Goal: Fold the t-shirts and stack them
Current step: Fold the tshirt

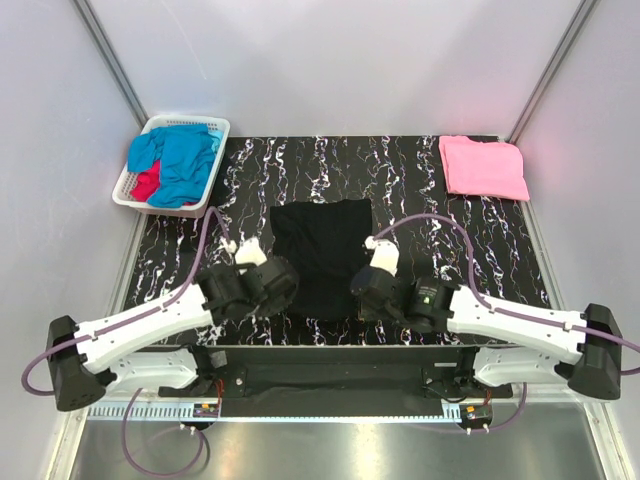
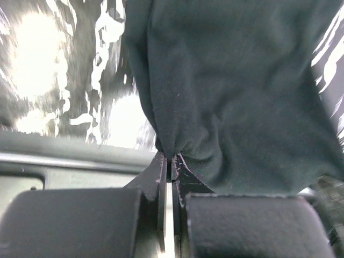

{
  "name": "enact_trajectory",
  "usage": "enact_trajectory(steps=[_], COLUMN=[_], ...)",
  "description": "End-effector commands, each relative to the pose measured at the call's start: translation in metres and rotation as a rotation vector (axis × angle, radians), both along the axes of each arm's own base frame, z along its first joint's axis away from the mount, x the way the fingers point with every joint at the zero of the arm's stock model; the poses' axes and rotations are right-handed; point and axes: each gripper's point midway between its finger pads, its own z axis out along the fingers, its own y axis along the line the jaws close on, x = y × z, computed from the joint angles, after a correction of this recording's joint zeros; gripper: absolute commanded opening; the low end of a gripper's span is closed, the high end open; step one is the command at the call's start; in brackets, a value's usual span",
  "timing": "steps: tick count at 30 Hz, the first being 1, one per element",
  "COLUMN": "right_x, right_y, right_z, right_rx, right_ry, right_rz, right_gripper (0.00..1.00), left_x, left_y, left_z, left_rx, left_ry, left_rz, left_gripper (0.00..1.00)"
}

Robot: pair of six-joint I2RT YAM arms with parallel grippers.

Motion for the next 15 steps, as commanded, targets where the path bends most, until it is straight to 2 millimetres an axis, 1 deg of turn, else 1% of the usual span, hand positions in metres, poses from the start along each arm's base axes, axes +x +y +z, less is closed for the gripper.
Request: enact_trajectory(steps=[1, 2, 4, 5, 6, 7, 8, 9, 10, 11, 12, 13, 14, 15], right_x=[0.034, 0.041, 0.054, 0.068, 0.077, 0.086, 0.1, 0.11, 0.119, 0.132, 0.143, 0.153, 0.163, 0.179], right_y=[-0.01, -0.012, -0.012, -0.02, -0.018, -0.02, -0.022, -0.021, -0.021, -0.021, -0.018, -0.015, -0.009, -0.008], right_z=[0.019, 0.02, 0.027, 0.027, 0.034, 0.033, 0.037, 0.042, 0.036, 0.038, 0.045, 0.038, 0.038, 0.047], right_rx=[-0.073, -0.083, -0.075, -0.094, -0.076, -0.098, -0.081, -0.074, -0.108, -0.098, -0.088, -0.116, -0.092, -0.073], right_ry=[-0.116, -0.123, -0.135, -0.145, -0.165, -0.175, -0.185, -0.197, -0.196, -0.199, -0.211, -0.207, -0.209, -0.223], right_rz=[-0.05, -0.059, -0.071, -0.088, -0.092, -0.088, -0.107, -0.108, -0.094, -0.105, -0.103, -0.085, -0.073, -0.089], right_gripper=[0.0, 0.0, 0.0, 0.0, 0.0, 0.0, 0.0, 0.0, 0.0, 0.0, 0.0, 0.0, 0.0, 0.0], left_x=[0.039, 0.049, 0.058, 0.065, 0.072, 0.077, 0.087, 0.092, 0.097, 0.107, 0.114, 0.12, 0.131, 0.139], left_y=[0.01, 0.012, 0.013, 0.011, 0.014, 0.015, 0.014, 0.013, 0.012, 0.009, 0.007, 0.006, 0.005, 0.003], left_z=[0.031, 0.04, 0.046, 0.052, 0.052, 0.053, 0.055, 0.055, 0.055, 0.058, 0.052, 0.051, 0.057, 0.049], left_rx=[0.048, 0.046, 0.066, 0.069, 0.089, 0.097, 0.098, 0.108, 0.11, 0.093, 0.118, 0.127, 0.122, 0.143], left_ry=[-0.132, -0.152, -0.166, -0.177, -0.18, -0.179, -0.179, -0.181, -0.18, -0.187, -0.176, -0.174, -0.186, -0.166], left_rz=[0.066, 0.09, 0.088, 0.093, 0.099, 0.105, 0.121, 0.106, 0.103, 0.114, 0.099, 0.1, 0.101, 0.097], left_gripper=[0.0, 0.0, 0.0, 0.0, 0.0, 0.0, 0.0, 0.0, 0.0, 0.0, 0.0, 0.0, 0.0, 0.0])
